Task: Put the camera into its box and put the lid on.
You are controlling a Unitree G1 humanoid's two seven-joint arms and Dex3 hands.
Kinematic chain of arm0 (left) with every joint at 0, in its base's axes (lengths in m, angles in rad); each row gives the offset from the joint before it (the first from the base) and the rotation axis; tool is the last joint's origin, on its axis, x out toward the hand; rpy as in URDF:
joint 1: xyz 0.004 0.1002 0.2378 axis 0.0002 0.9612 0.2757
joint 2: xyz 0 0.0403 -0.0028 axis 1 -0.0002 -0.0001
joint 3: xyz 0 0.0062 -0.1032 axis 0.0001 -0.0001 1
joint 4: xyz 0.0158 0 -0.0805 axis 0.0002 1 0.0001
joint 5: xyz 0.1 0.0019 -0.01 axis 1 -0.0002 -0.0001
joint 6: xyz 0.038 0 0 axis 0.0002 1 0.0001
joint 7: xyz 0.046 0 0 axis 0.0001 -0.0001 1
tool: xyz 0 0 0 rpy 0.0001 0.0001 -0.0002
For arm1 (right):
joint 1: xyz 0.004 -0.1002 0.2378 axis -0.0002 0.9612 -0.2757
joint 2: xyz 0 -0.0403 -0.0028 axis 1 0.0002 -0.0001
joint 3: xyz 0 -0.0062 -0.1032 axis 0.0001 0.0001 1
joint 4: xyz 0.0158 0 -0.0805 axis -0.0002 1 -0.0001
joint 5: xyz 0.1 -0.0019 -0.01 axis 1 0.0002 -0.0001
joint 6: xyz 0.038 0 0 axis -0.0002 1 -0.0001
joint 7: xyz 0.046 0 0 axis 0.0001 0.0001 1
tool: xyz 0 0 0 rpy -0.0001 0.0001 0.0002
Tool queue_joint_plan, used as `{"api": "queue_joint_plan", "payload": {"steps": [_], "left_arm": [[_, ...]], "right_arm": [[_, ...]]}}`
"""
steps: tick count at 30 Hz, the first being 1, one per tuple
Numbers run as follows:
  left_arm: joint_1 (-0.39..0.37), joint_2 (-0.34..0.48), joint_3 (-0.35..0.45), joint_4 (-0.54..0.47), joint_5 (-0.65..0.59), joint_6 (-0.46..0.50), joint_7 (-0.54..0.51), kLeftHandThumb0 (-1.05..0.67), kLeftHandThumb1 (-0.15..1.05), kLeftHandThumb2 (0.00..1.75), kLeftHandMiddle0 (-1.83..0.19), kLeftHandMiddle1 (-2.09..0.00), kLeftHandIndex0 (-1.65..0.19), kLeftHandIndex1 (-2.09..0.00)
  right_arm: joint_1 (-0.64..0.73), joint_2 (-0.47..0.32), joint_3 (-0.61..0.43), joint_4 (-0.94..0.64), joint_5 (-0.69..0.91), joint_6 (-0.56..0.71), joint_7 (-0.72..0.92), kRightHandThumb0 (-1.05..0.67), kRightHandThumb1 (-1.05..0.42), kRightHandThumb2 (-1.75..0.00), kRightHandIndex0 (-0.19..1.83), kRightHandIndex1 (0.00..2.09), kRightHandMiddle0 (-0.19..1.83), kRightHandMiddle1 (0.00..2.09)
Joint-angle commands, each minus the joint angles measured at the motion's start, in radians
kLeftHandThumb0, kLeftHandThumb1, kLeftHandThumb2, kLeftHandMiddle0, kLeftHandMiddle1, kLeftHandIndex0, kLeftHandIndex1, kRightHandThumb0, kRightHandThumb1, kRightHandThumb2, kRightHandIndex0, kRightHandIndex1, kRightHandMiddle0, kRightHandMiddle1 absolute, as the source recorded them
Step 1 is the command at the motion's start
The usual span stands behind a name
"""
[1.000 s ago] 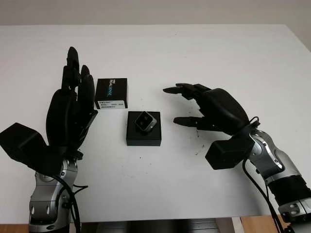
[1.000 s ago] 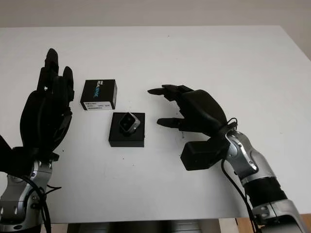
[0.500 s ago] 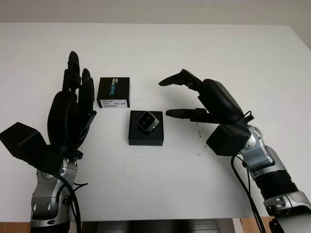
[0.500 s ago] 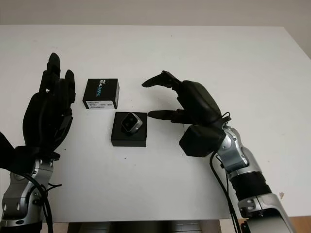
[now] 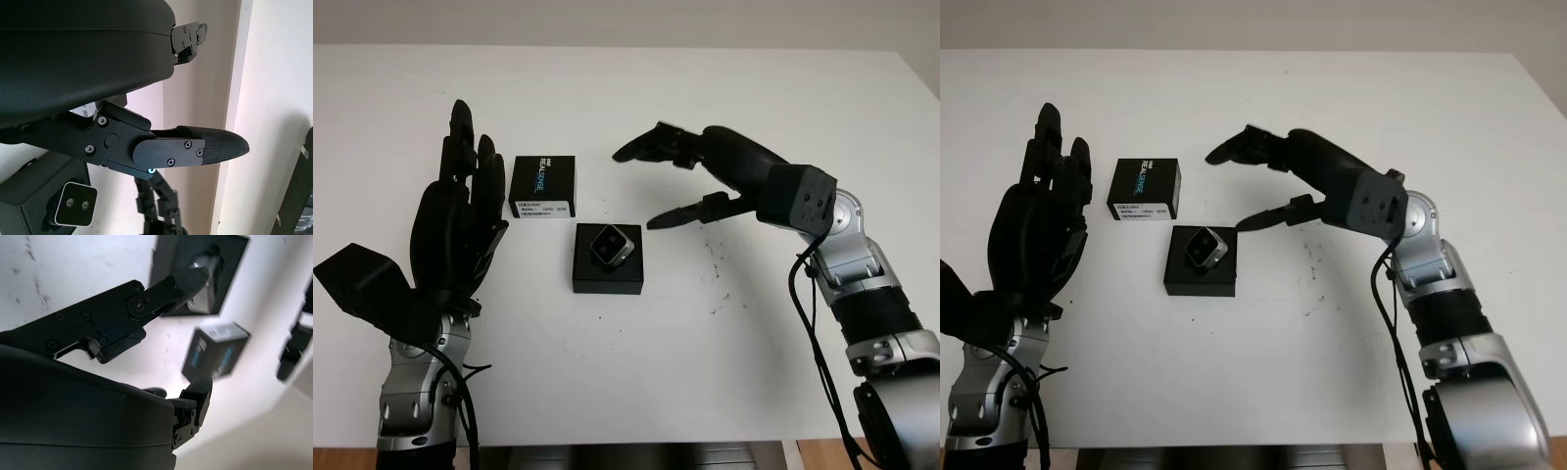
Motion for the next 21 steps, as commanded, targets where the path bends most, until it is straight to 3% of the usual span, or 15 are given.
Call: {"api": "queue_joint_plan", "payload": {"steps": [1,6,16,19,21], "left_arm": [[-0.012,0.003,-0.001,0.003,0.002,-0.011,-0.001,-0.79,1.05,0.43,0.19,0.00,0.19,0.00],[-0.012,0.003,-0.004,0.004,0.004,-0.012,-0.002,-0.79,1.05,0.43,0.19,0.00,0.19,0.00],[-0.015,0.000,-0.007,0.020,0.013,-0.028,-0.001,-0.78,1.05,0.46,0.19,0.00,0.19,0.00],[-0.017,-0.003,-0.006,0.031,0.008,-0.037,-0.003,-0.78,1.05,0.46,0.19,0.00,0.19,0.00],[-0.016,-0.004,-0.006,0.034,0.007,-0.041,-0.002,-0.77,1.05,0.45,0.19,0.00,0.19,0.00]], "right_arm": [[-0.027,-0.012,0.012,0.013,-0.011,-0.023,0.021,-0.77,-0.85,-0.06,0.10,0.05,0.24,0.32],[-0.035,-0.001,0.036,0.052,-0.046,-0.050,0.034,-0.80,-0.86,-0.06,0.08,0.04,0.29,0.29],[-0.024,0.038,0.033,0.135,-0.038,-0.149,0.013,-0.68,-0.85,-0.06,0.12,0.07,0.39,0.34],[-0.010,0.060,0.022,0.153,-0.026,-0.165,-0.013,-0.63,-0.85,-0.05,0.16,0.08,0.42,0.43],[-0.003,0.072,0.018,0.160,-0.017,-0.166,-0.027,-0.61,-0.86,-0.05,0.19,0.08,0.35,0.66]]}}
